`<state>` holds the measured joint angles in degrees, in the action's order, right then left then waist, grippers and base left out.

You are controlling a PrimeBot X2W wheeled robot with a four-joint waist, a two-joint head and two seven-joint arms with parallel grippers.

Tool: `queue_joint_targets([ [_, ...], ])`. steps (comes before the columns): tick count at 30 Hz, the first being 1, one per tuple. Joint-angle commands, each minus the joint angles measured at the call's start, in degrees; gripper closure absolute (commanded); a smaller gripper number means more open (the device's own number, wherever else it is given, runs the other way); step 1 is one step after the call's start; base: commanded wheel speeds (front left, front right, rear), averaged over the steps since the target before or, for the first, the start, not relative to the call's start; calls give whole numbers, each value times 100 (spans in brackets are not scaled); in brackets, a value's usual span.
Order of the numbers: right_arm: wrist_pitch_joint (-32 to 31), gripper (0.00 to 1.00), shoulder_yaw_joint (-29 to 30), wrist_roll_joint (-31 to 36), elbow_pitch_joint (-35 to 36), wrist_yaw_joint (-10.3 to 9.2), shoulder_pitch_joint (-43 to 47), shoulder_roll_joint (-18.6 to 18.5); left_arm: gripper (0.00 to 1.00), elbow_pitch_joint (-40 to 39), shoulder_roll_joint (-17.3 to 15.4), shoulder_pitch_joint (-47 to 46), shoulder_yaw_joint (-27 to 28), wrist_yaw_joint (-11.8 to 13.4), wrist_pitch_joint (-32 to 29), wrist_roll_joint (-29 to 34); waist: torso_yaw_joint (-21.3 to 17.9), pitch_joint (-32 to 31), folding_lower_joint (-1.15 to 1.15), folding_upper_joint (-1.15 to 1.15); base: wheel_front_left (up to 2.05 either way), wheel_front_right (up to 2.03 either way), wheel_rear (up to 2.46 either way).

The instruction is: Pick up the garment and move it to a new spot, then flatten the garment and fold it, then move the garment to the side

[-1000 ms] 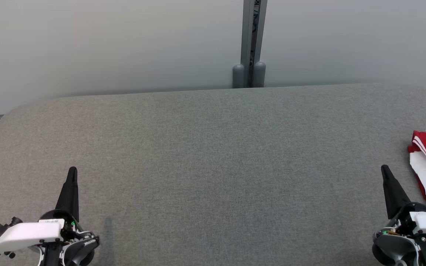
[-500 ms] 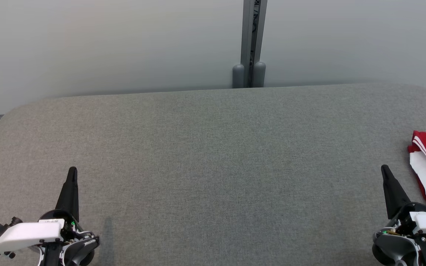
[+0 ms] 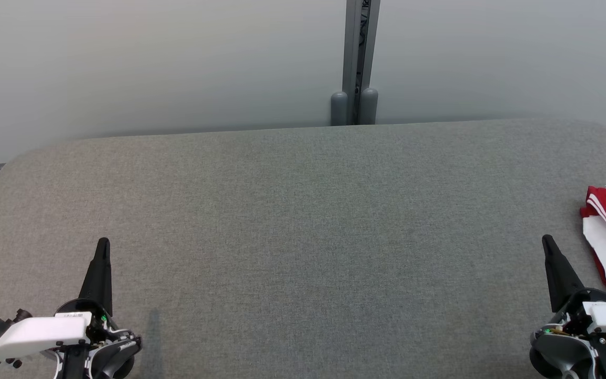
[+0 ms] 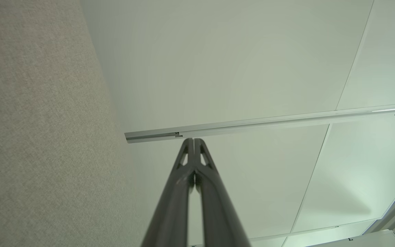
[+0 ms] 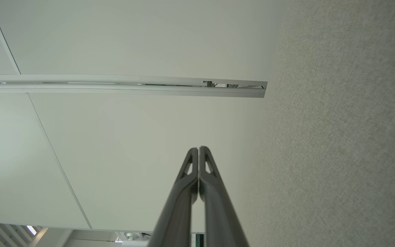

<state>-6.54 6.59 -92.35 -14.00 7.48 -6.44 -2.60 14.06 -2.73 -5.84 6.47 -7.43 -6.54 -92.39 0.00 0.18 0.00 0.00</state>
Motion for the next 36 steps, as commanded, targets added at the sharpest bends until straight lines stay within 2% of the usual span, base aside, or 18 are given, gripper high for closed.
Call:
queue_joint_targets([
  [1,-19,100,4,-15,21,1,49,-53,100,-19,-28,-75,23,-26,-18,-7,0,0,0,0,0,0,0],
  [36,-19,100,3,-15,21,2,50,-53,100,-19,-28,-75,23,-26,-18,-7,0,0,0,0,0,0,0],
])
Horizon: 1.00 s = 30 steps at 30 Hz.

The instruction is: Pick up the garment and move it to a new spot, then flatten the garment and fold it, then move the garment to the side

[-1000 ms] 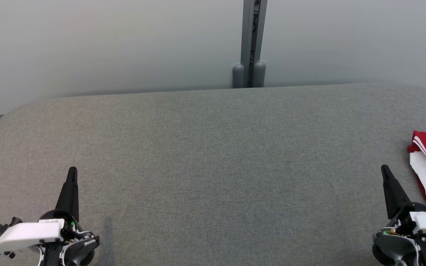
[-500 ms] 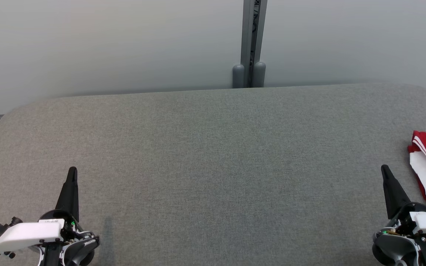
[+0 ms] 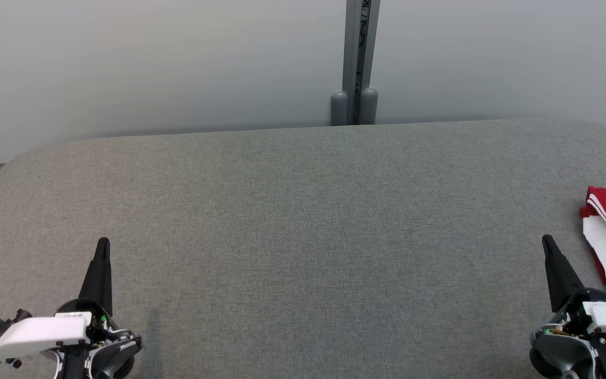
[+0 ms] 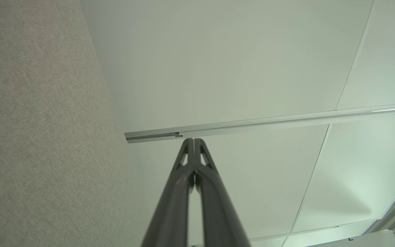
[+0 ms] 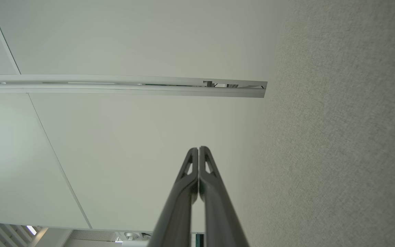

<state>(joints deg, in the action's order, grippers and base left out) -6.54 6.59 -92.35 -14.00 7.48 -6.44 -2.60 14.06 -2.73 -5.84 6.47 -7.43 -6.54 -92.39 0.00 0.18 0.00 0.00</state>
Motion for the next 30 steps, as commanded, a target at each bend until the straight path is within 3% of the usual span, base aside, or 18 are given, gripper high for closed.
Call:
queue_joint_targets([
  [1,-19,100,3,-15,21,2,50,-53,100,-18,-28,-75,23,-26,-18,-7,0,0,0,0,0,0,0],
  [30,-18,100,3,-15,21,2,50,-53,100,-19,-28,-75,23,-26,-17,-7,0,0,0,0,0,0,0],
])
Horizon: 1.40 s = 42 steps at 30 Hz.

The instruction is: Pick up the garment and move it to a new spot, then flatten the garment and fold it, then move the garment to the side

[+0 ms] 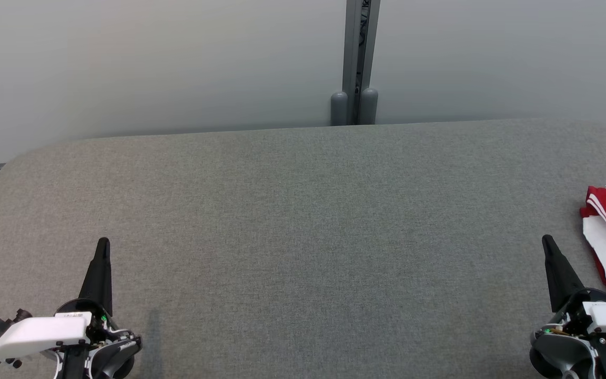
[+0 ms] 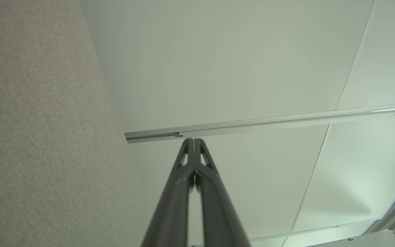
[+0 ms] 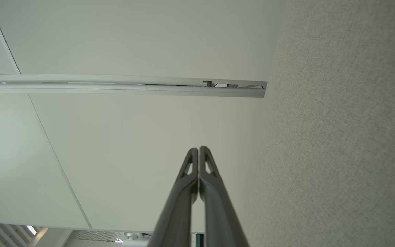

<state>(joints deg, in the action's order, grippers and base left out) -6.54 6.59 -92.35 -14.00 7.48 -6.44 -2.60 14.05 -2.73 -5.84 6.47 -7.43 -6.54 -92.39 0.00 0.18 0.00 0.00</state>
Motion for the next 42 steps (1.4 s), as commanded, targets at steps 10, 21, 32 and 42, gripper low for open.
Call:
queue_joint_targets([
  [10,-18,100,3,-15,21,2,50,-54,100,-18,-28,-75,23,-26,-17,-7,0,0,0,0,0,0,0],
  [21,-18,100,3,-15,21,2,50,-54,100,-18,-29,-75,23,-26,-17,-7,0,0,0,0,0,0,0],
  [32,-18,100,3,-15,21,2,50,-54,100,-18,-29,-75,23,-26,-17,-7,0,0,0,0,0,0,0],
  [42,-18,100,2,-15,21,2,50,-54,100,-18,-29,-75,23,-26,-17,-7,0,0,0,0,0,0,0],
])
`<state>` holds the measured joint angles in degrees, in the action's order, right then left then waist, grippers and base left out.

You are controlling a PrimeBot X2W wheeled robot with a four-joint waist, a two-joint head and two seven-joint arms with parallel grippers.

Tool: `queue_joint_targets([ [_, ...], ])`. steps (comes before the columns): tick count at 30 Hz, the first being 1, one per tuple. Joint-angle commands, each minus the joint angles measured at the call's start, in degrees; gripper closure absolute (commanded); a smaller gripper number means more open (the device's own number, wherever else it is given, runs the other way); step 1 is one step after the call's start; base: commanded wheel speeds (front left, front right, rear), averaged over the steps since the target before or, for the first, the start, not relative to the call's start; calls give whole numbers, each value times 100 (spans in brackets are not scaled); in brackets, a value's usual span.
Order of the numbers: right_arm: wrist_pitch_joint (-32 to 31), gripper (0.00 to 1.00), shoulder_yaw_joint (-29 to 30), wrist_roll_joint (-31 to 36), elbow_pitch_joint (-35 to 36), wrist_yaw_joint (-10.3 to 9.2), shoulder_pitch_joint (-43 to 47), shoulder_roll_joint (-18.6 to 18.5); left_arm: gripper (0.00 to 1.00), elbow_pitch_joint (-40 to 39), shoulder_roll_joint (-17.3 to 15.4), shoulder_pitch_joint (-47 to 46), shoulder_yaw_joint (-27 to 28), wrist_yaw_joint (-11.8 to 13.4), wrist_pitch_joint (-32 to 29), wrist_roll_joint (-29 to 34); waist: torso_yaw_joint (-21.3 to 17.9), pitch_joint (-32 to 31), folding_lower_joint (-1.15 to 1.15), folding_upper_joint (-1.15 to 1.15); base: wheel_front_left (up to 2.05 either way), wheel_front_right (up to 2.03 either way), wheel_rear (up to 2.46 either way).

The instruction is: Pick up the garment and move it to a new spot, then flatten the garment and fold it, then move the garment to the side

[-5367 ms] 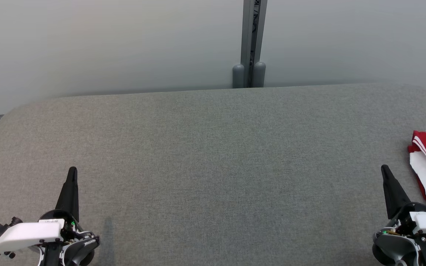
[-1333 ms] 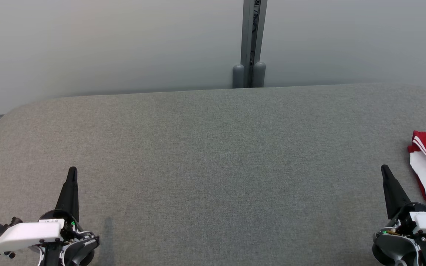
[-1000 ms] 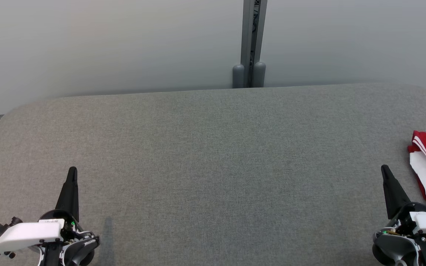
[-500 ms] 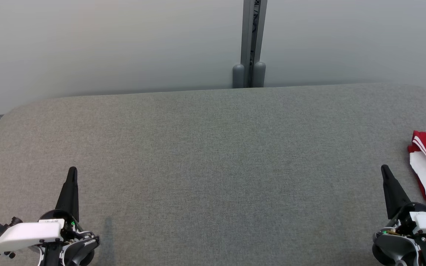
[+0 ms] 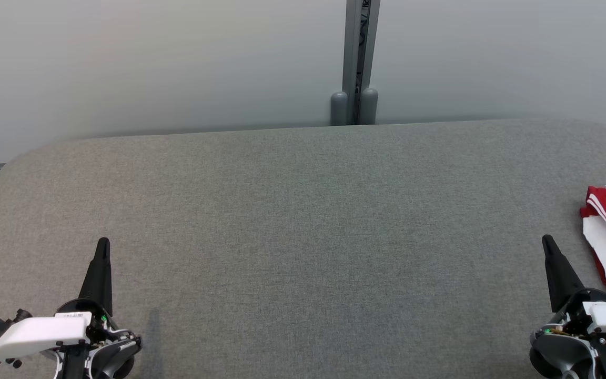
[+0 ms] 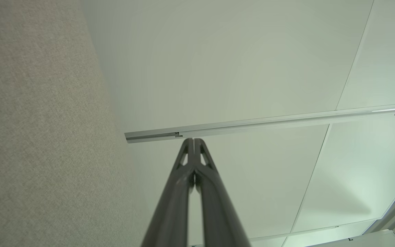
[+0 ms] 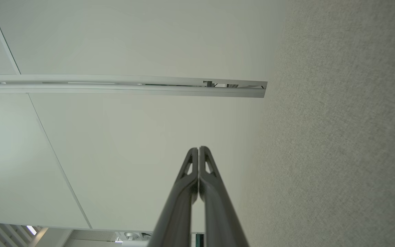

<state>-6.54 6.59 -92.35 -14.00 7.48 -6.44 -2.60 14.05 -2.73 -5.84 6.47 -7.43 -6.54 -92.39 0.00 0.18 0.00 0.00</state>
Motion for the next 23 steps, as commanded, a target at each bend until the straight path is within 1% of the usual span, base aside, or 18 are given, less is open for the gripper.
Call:
queue_joint_targets([
  [1,-18,100,2,-15,21,2,50,-54,100,-18,-29,-75,23,-26,-17,-7,0,0,0,0,0,0,0],
  [23,-18,100,2,-15,21,2,50,-54,100,-18,-29,-75,22,-26,-17,-7,0,0,0,0,0,0,0],
])
